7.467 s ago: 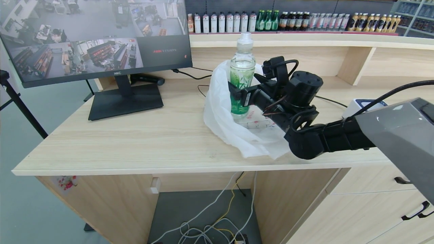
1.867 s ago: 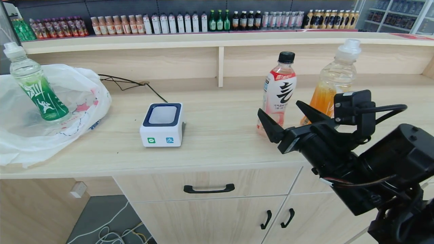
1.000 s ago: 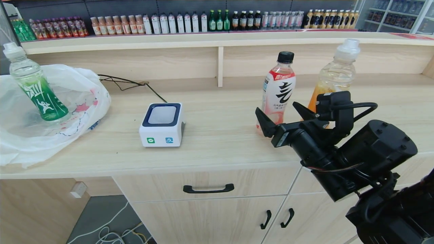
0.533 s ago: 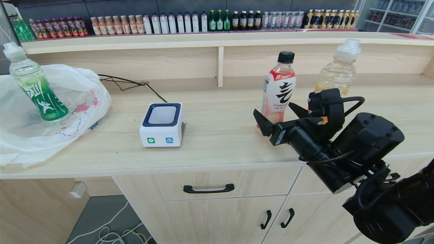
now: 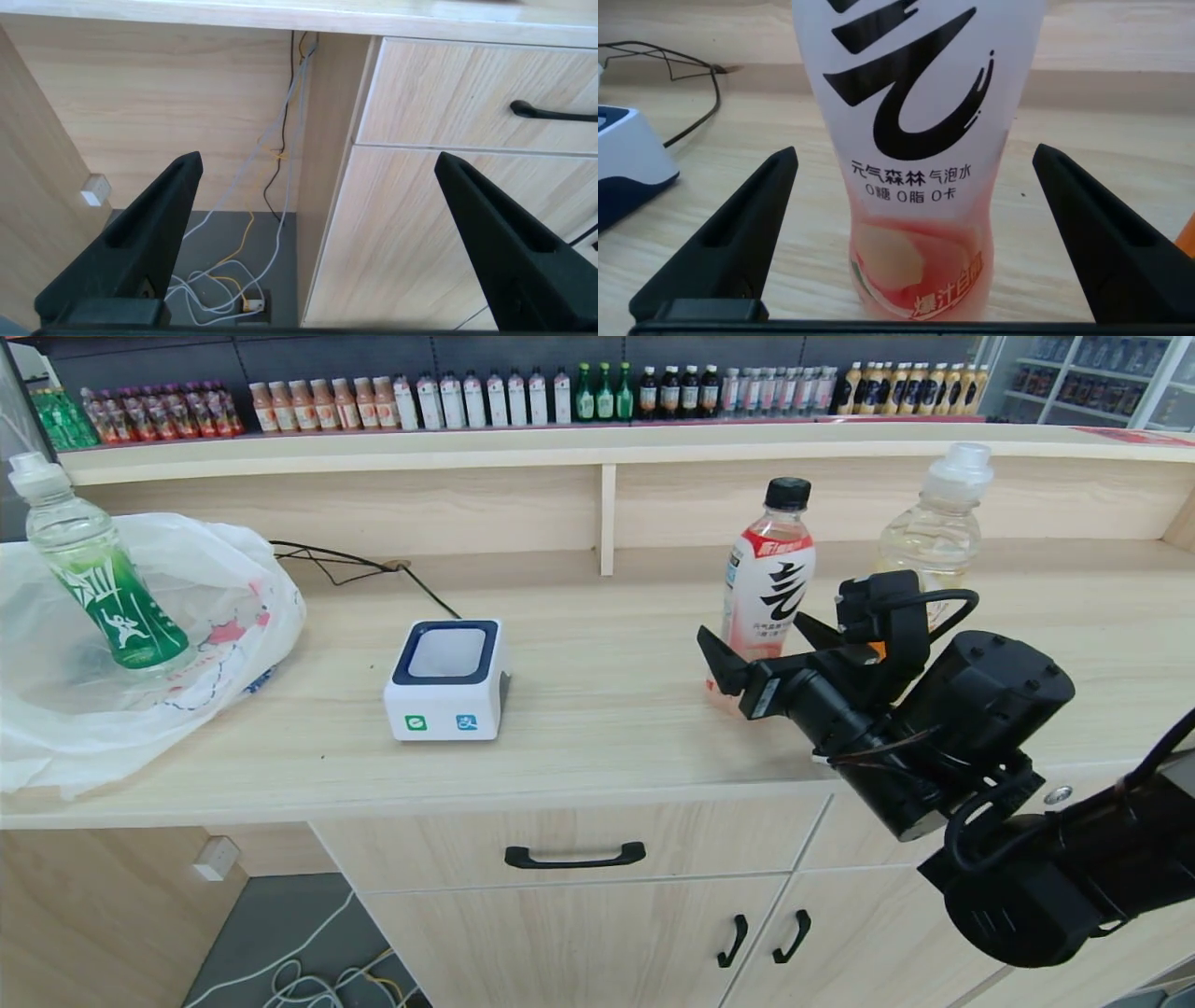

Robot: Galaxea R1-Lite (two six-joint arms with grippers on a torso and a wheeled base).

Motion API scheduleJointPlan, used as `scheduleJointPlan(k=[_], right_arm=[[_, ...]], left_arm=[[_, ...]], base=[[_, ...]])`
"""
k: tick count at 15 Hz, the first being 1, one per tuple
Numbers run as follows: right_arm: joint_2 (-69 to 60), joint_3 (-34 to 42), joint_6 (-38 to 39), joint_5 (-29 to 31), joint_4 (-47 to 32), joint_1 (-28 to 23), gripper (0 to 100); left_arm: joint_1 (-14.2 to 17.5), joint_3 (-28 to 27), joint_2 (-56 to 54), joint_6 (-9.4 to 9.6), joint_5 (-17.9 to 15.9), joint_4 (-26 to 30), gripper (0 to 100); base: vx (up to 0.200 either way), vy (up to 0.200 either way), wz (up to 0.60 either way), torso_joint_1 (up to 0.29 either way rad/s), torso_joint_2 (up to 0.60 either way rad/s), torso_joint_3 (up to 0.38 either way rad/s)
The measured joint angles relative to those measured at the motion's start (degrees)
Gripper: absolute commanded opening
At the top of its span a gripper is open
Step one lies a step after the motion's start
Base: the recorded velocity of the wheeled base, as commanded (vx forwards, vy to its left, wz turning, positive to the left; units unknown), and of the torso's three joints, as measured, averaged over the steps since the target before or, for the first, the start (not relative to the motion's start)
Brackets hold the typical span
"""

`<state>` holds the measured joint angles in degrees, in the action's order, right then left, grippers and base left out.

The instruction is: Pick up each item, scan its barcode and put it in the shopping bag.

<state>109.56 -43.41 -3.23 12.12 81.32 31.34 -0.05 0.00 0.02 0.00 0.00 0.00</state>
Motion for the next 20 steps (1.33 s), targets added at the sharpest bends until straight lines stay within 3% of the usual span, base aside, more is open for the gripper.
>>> scheduleJointPlan(k=[7, 19, 20], right_arm=[[1.3, -7.5, -0.2, 0.3, -6.1, -0.3, 100], [2.8, -8.0, -0.6, 0.7, -6.2, -0.5, 100], [2.8, -8.1, -0.6, 0.7, -6.2, -0.6, 0]], left_arm=[[0.0, 0.0, 0.0, 0.0, 0.0, 0.0, 100], [0.0, 0.0, 0.0, 0.0, 0.0, 0.0, 100], [0.0, 0.0, 0.0, 0.0, 0.0, 0.0, 100]], base=[[0.0, 0.0, 0.0, 0.0, 0.0, 0.0], [0.0, 0.0, 0.0, 0.0, 0.0, 0.0], [0.0, 0.0, 0.0, 0.0, 0.0, 0.0]])
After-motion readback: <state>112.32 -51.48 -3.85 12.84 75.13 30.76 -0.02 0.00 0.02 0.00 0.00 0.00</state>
